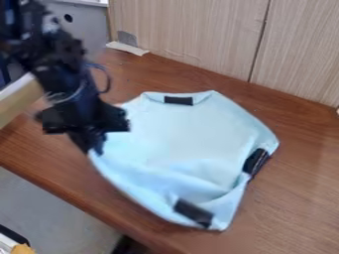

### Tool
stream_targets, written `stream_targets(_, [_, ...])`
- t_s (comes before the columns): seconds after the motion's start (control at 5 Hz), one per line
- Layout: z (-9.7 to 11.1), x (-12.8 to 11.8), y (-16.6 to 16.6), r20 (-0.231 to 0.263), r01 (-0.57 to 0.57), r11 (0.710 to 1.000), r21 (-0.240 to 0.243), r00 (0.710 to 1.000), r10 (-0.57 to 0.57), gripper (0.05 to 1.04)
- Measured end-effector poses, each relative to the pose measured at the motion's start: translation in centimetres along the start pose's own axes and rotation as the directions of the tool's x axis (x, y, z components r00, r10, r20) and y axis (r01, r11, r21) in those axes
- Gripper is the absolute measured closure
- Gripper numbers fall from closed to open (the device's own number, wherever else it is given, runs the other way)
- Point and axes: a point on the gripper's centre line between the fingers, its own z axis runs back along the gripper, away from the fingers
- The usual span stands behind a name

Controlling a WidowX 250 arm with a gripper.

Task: Unfold the cloth from right to bottom left

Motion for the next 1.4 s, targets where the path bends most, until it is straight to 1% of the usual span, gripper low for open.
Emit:
stream_targets(0.2, [-0.5, -2.4, 1.1, -0.016, -0.029, 1.0, -0.007, 0.999, 0.029, 1.024])
stream_targets(0.4, [-2.6, -4.1, 1.6, -0.089, -0.011, 1.0, -0.022, 0.996, 0.009, 1.001])
stream_targets(0.6, [-4.1, -4.8, 1.9, -0.145, 0.003, 0.999, -0.049, 0.989, -0.01, 0.847])
stream_targets(0.8, [-4.1, -4.8, 2.0, -0.161, 0.008, 0.999, -0.039, 0.987, -0.014, 0.587])
stream_targets(1.0, [-4.1, -4.9, 1.8, -0.176, 0.01, 0.999, -0.038, 0.984, -0.016, 0.28])
stream_targets(1.2, [-3.9, -4.7, 1.7, -0.176, 0.018, 0.999, -0.046, 0.984, -0.025, 0.078])
stream_targets(1.4, [-2.6, -4.5, 1.4, -0.15, 0.036, 0.998, -0.048, 0.988, -0.043, 0.078])
